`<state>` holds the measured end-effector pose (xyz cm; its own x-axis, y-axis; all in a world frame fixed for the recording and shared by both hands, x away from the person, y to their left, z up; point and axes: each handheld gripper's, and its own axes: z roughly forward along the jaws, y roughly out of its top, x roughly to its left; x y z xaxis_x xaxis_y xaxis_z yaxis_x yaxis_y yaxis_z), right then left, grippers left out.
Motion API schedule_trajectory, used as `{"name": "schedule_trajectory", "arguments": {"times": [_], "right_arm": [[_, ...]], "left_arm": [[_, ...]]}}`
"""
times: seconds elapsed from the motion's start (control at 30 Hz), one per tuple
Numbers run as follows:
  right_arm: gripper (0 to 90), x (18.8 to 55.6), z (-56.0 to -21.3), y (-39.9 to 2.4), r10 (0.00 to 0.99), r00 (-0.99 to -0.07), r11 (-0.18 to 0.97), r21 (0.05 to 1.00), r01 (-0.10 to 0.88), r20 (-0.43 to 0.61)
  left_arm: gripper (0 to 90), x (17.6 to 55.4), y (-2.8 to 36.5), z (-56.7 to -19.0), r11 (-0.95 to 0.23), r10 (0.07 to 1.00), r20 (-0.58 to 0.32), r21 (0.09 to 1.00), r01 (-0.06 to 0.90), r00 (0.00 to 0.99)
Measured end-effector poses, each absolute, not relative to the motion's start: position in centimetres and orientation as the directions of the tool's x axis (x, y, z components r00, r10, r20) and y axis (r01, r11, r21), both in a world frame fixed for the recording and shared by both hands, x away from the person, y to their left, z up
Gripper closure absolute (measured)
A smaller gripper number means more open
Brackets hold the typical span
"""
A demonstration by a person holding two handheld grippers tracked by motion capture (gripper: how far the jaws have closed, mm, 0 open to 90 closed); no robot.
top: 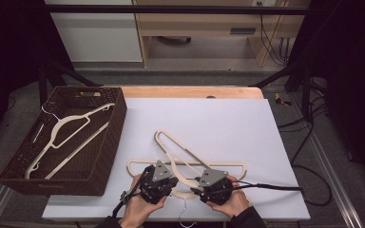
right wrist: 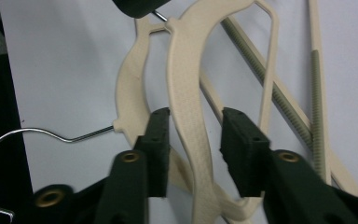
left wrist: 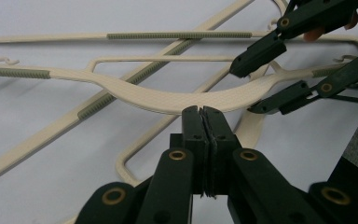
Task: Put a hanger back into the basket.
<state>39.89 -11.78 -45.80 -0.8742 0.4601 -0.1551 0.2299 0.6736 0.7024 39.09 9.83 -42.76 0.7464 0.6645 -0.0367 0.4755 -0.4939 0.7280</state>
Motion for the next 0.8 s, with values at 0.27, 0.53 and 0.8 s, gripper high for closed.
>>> {"name": "schedule_trajectory", "arguments": {"times": [0.27,0.53,0.8], "right_arm": [[75.3,39.8,-45.7,-11.7,0.419,-0.887,0.7,0.691,0.182,-0.191],[77.1,39.8,-44.8,-12.4,0.429,-0.882,0.69,0.701,0.181,-0.194],[79.6,40.0,-43.3,-13.4,0.474,-0.854,0.672,0.715,0.193,-0.215]], "left_arm": [[68.3,39.6,11.0,-42.0,-0.408,0.6,-0.11,0.809,0.422,0.792],[39.8,40.0,13.9,-39.1,-0.25,0.511,-0.145,0.918,0.308,0.847],[30.3,40.4,16.9,-38.1,-0.177,0.521,-0.134,0.949,0.261,0.843]]}}
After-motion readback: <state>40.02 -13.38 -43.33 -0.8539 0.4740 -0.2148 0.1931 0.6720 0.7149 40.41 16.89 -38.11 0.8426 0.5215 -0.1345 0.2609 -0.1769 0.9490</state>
